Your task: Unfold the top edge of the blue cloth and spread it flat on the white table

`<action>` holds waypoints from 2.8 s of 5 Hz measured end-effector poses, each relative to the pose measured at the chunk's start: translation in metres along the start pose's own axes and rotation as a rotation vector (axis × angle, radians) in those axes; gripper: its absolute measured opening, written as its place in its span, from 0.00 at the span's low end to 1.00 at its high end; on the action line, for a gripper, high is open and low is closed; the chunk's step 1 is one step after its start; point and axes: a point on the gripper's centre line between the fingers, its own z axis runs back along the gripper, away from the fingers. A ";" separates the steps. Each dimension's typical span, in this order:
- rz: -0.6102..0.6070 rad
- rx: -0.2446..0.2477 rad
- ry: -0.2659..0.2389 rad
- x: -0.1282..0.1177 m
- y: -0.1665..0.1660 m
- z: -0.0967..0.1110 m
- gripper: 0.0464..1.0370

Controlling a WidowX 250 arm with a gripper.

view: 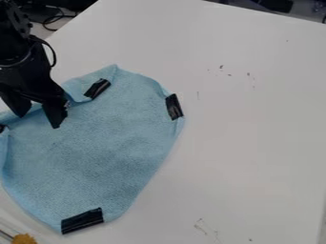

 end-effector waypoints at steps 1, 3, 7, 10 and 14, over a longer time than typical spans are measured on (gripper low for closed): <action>0.009 -0.013 0.024 -0.004 -0.003 -0.006 0.96; -0.019 -0.047 0.072 -0.002 -0.028 -0.028 0.96; -0.036 0.001 0.076 -0.003 -0.059 -0.054 0.96; -0.001 -0.029 0.059 -0.011 -0.113 -0.047 0.96; -0.072 0.016 0.092 0.003 -0.106 -0.035 0.96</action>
